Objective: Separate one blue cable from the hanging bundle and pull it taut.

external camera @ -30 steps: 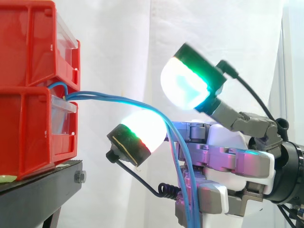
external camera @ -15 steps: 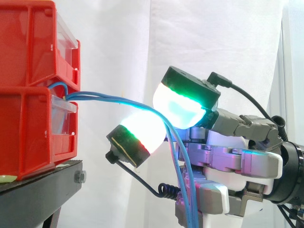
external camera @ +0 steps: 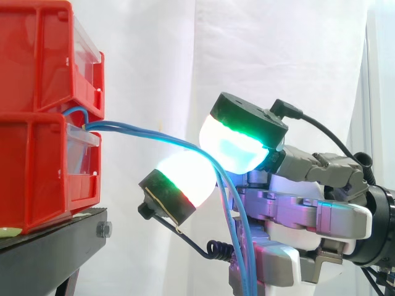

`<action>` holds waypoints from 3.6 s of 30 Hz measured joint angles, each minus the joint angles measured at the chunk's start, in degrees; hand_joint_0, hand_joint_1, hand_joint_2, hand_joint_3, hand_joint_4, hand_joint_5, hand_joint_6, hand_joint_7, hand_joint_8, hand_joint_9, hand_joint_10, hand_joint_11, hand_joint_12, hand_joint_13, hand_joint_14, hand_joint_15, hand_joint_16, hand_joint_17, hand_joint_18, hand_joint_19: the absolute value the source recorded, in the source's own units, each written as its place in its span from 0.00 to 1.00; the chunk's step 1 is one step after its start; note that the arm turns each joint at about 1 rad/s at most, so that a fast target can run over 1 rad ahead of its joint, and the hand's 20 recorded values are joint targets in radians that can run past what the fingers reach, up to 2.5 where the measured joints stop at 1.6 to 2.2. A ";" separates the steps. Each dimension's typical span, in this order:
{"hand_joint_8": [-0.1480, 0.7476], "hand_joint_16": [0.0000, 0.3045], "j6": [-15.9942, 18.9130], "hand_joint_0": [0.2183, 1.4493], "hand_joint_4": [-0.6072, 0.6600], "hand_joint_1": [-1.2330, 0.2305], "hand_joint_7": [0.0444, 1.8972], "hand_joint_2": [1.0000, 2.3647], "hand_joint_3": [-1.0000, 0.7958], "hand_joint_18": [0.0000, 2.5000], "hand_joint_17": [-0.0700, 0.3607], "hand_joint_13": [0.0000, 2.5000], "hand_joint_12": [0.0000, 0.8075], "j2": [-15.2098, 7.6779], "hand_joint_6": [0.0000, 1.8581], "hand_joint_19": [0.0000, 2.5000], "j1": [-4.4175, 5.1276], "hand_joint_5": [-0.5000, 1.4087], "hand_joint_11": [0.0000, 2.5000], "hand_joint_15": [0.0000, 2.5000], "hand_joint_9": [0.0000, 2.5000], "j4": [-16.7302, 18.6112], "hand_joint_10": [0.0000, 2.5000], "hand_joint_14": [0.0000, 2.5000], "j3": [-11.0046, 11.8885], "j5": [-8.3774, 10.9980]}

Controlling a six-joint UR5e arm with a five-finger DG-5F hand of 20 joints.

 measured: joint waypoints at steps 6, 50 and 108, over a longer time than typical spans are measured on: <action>0.29 0.22 -0.07 0.42 0.56 0.34 0.67 0.02 0.53 0.51 0.51 0.58 0.32 0.01 0.27 0.19 -0.42 0.34 0.09 0.17 0.78 -1.78 0.00 0.01 -0.01 -2.00; 0.29 0.22 -0.68 0.41 0.57 0.35 0.67 0.02 0.53 0.51 0.51 0.58 0.32 7.97 0.27 0.19 -4.86 0.34 0.09 0.17 0.78 -20.16 0.00 0.01 0.00 -12.03; 0.26 0.17 14.00 0.31 0.49 0.37 0.66 0.00 0.28 0.48 0.44 0.57 0.29 8.89 0.27 0.22 -5.70 0.34 0.11 0.18 0.78 -23.16 0.01 0.01 0.01 -15.96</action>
